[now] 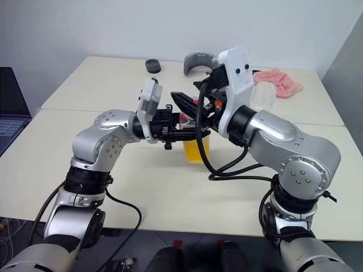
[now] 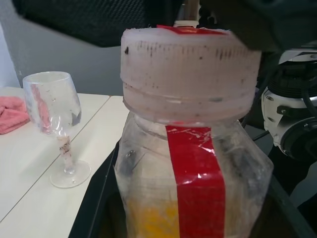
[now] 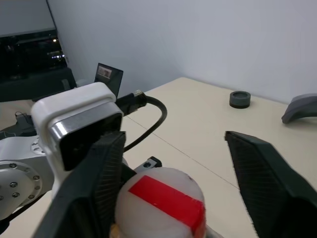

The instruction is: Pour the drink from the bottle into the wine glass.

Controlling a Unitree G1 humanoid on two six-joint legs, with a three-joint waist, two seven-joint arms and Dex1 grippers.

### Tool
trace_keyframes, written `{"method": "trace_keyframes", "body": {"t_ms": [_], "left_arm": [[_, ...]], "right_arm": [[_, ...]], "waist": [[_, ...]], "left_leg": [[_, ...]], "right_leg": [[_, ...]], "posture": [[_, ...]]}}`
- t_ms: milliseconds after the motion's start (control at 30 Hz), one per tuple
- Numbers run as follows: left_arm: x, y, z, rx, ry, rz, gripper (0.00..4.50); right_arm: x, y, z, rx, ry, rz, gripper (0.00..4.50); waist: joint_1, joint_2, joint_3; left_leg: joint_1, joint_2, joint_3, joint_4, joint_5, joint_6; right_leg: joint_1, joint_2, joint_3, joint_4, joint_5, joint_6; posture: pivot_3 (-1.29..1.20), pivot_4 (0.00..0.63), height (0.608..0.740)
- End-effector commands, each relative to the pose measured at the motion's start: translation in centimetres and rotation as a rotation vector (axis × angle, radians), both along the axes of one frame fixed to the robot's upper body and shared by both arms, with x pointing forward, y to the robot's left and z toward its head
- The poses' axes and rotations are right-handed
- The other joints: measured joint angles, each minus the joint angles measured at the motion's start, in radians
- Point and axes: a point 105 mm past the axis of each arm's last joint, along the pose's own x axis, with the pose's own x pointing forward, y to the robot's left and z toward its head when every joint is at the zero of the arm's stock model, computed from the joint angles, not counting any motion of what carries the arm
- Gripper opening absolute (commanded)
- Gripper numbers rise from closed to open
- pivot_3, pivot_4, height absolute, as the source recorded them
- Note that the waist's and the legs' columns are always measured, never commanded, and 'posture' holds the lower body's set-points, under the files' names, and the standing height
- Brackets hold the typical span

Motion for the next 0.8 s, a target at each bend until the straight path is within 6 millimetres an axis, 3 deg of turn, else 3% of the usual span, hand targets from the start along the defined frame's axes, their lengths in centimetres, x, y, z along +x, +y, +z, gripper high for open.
{"method": "trace_keyframes", "body": {"t_ms": [33,67,200,367,467,700,800], "left_arm": [[-0.38,-0.01,1.56,-0.023,-0.065,-0.011,1.79],[-0.38,0.00,1.55,-0.023,-0.065,-0.010,1.79],[-0.41,0.04,1.57,-0.021,-0.065,-0.008,1.79],[-0.45,0.13,1.58,-0.019,-0.066,-0.005,1.79],[-0.48,0.13,1.59,-0.019,-0.066,-0.005,1.79],[-0.49,0.08,1.67,-0.022,-0.068,-0.006,1.79],[-0.48,0.05,1.71,-0.023,-0.068,-0.007,1.79]], "right_arm": [[-0.64,-0.43,-0.08,-0.017,-0.026,0.008,2.34],[-0.69,-0.46,-0.28,-0.024,-0.023,0.013,2.34],[-0.66,-0.47,-0.62,-0.037,-0.022,0.021,1.57],[-0.51,-0.54,-0.49,-0.024,-0.022,0.022,1.57],[-0.47,-0.56,-0.40,-0.011,-0.017,0.027,2.14],[-0.48,-0.47,-0.88,-0.030,-0.004,0.032,4.46],[-0.38,-0.40,-0.87,-0.031,-0.005,0.027,4.49]], "waist": [[0.001,0.000,0.000],[0.001,0.000,0.000],[0.000,0.000,0.000],[0.000,0.000,0.000],[0.000,0.000,0.000],[0.000,0.000,0.000],[0.000,0.000,0.000]], "left_leg": [[0.000,0.000,0.000,0.000,0.000,0.000],[0.000,0.000,0.000,0.000,0.000,0.000],[0.000,0.000,0.000,0.000,0.000,0.000],[0.000,0.000,0.000,0.000,0.000,0.000],[0.000,0.000,0.000,0.000,0.000,0.000],[0.000,0.000,0.000,0.000,0.000,0.000],[0.000,0.000,0.000,0.000,0.000,0.000]], "right_leg": [[0.000,0.000,0.000,0.000,0.000,0.000],[0.000,0.000,0.000,0.000,0.000,0.000],[0.000,0.000,0.000,0.000,0.000,0.000],[0.000,0.000,0.000,0.000,0.000,0.000],[0.000,0.000,0.000,0.000,0.000,0.000],[0.000,0.000,0.000,0.000,0.000,0.000],[0.000,0.000,0.000,0.000,0.000,0.000]], "posture": [[0.00,0.150,0.740],[0.00,0.150,0.740],[0.00,0.150,0.740],[0.00,0.150,0.740],[0.00,0.150,0.740],[0.00,0.150,0.740],[0.00,0.150,0.740]]}}
